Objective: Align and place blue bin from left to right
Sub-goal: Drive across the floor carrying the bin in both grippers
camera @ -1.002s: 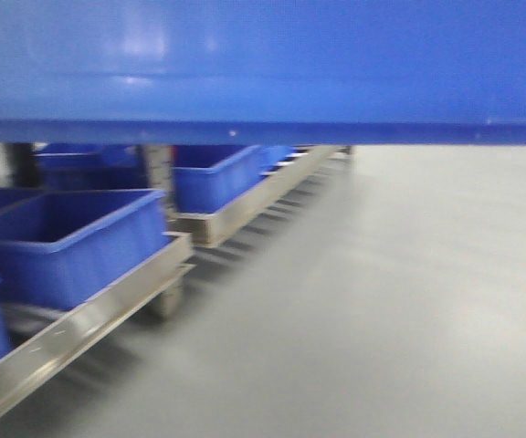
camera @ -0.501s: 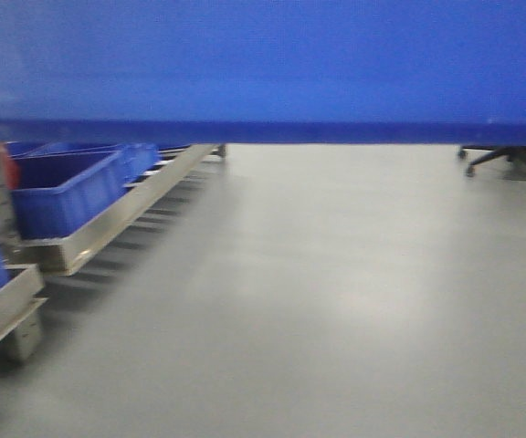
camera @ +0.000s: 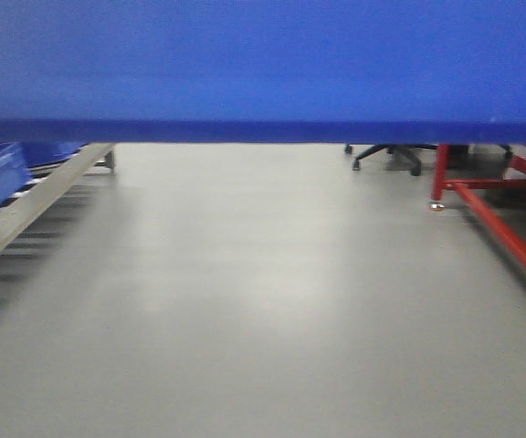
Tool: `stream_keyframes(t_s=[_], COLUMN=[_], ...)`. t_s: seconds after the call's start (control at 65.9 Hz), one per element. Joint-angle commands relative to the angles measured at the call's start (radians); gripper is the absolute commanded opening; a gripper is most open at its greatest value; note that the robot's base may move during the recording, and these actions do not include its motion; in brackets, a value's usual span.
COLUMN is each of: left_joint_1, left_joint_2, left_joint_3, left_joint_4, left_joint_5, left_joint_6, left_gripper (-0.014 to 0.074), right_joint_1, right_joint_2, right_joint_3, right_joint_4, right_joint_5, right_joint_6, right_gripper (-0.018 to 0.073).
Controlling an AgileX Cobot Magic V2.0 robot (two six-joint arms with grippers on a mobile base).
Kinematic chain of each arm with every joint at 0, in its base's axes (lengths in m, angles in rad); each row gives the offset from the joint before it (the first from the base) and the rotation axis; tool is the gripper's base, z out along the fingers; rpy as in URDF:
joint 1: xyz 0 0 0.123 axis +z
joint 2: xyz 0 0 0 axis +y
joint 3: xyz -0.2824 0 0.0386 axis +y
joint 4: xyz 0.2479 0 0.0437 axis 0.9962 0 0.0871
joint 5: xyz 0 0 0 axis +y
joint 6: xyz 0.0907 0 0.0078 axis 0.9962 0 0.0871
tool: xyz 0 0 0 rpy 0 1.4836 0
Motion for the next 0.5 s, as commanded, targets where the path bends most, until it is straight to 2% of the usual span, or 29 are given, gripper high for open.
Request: stream_keyframes(t_s=[0.0, 0.486], left_joint_1=[-0.018, -0.018], left_joint_2=[-0.007, -0.007], left_joint_3=[-0.007, -0.007], left_joint_4=[0.019, 0.019], left_joint_5=[-0.090, -0.090], left_joint_6=[-0.004, -0.004], left_gripper=[-0.0111, -0.0111], right_joint_1=[0.006, 0.006], right_joint_2=[-0.011, -0.011], right_joint_3=[-0.008, -0.008], right_joint_4=[-0.014, -0.014], right_joint_5=[-0.104, -0.104], right_joint_6=[0.005, 0.005], right_gripper=[-0.0071, -0.0071])
